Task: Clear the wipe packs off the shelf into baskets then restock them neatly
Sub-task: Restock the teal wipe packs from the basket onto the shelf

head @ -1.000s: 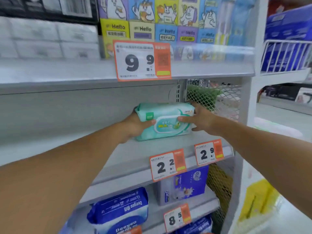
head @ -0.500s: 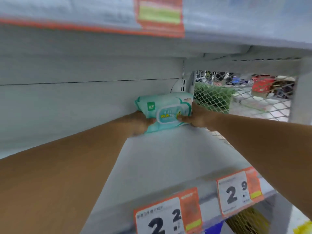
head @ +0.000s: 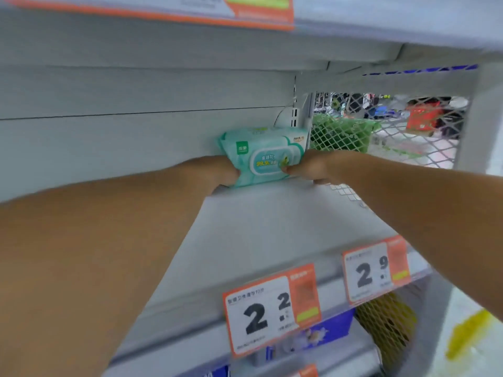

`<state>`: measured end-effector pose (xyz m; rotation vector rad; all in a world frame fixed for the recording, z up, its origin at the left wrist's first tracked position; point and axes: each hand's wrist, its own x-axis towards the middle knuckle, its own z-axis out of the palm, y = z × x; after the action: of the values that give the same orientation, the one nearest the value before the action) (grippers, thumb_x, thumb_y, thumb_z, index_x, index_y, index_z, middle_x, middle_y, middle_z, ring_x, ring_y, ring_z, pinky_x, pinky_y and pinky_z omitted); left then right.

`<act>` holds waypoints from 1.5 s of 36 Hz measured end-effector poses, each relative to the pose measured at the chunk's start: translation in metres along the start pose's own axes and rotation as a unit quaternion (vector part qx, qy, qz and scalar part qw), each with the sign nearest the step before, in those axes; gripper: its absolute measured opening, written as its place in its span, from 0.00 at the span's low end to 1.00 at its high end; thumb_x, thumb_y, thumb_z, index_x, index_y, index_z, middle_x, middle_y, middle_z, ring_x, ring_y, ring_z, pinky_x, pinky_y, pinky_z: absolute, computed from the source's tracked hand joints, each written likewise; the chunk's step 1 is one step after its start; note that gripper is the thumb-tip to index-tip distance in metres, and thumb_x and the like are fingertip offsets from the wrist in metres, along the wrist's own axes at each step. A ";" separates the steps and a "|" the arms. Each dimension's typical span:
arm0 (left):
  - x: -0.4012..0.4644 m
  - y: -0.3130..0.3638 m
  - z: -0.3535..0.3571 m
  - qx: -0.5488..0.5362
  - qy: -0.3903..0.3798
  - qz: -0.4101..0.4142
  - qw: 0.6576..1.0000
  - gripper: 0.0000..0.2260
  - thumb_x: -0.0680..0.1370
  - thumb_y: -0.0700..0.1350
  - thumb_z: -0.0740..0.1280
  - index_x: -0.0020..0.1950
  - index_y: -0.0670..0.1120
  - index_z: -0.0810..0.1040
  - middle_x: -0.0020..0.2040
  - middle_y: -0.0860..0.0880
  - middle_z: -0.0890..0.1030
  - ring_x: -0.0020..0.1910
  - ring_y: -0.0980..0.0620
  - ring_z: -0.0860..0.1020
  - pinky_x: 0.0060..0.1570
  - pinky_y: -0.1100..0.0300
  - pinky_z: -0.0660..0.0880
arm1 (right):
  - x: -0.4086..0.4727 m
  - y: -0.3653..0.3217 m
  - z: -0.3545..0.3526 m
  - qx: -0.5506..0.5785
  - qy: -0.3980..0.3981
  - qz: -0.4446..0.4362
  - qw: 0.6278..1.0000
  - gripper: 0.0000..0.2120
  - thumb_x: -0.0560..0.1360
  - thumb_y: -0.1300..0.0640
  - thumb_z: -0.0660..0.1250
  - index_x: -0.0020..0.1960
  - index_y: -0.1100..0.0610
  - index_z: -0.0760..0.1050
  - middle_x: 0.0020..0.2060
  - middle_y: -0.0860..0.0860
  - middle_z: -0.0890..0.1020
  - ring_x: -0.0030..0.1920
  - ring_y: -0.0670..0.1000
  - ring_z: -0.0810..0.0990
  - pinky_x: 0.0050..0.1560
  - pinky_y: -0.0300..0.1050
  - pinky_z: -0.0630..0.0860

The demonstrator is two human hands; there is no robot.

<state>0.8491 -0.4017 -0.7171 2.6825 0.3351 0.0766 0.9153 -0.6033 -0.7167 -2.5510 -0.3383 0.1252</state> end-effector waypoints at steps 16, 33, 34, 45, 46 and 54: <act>-0.369 -0.123 0.179 -0.096 -0.098 0.137 0.981 0.09 0.71 0.50 0.72 0.45 0.46 0.82 0.42 0.45 0.85 0.43 0.45 0.83 0.47 0.50 0.78 | -0.350 0.055 0.223 0.028 0.040 -0.101 0.994 0.12 0.76 0.53 0.70 0.41 0.62 0.81 0.37 0.61 0.83 0.42 0.61 0.82 0.43 0.55 0.76; -0.480 -0.238 0.285 0.037 -0.361 0.001 0.932 0.32 0.76 0.54 0.71 0.76 0.45 0.63 0.72 0.45 0.70 0.66 0.45 0.72 0.62 0.55 0.72 | -0.467 0.143 0.398 -0.261 -0.359 0.042 0.895 0.61 0.56 0.42 0.84 0.78 0.54 0.52 0.71 0.58 0.64 0.70 0.65 0.65 0.68 0.62 0.71; -0.481 -0.241 0.286 0.045 -0.366 0.000 0.930 0.32 0.76 0.55 0.71 0.75 0.46 0.64 0.71 0.45 0.71 0.65 0.45 0.73 0.62 0.55 0.73 | -0.467 0.145 0.401 -0.269 -0.350 0.036 0.897 0.61 0.56 0.43 0.84 0.78 0.54 0.52 0.70 0.59 0.63 0.70 0.65 0.65 0.68 0.61 0.71; -0.485 -0.233 0.288 0.054 -0.392 -0.013 0.918 0.30 0.74 0.55 0.74 0.71 0.46 0.67 0.66 0.46 0.74 0.59 0.47 0.75 0.58 0.54 0.74 | -0.470 0.139 0.391 -0.255 -0.342 0.046 0.903 0.46 0.53 0.36 0.82 0.63 0.58 0.73 0.57 0.57 0.77 0.55 0.57 0.77 0.56 0.49 0.78; -0.486 -0.230 0.289 0.050 -0.393 -0.016 0.918 0.29 0.74 0.55 0.73 0.70 0.46 0.68 0.66 0.46 0.74 0.58 0.47 0.75 0.56 0.55 0.74 | -0.473 0.139 0.390 -0.252 -0.335 0.040 0.907 0.44 0.53 0.38 0.83 0.62 0.57 0.73 0.56 0.56 0.78 0.53 0.57 0.78 0.53 0.48 0.79; -0.469 -0.236 0.268 -0.257 -0.316 -0.357 0.840 0.37 0.76 0.72 0.55 0.70 0.42 0.71 0.61 0.42 0.78 0.53 0.42 0.80 0.52 0.48 0.81 | -0.477 0.108 0.323 -0.387 -0.231 -0.143 0.881 0.31 0.61 0.50 0.79 0.58 0.54 0.69 0.50 0.53 0.80 0.50 0.58 0.81 0.43 0.48 0.74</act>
<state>0.3701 -0.4208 -1.0607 1.7649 0.9076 -0.8039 0.4266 -0.6500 -1.0377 -3.1803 -1.1435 0.5957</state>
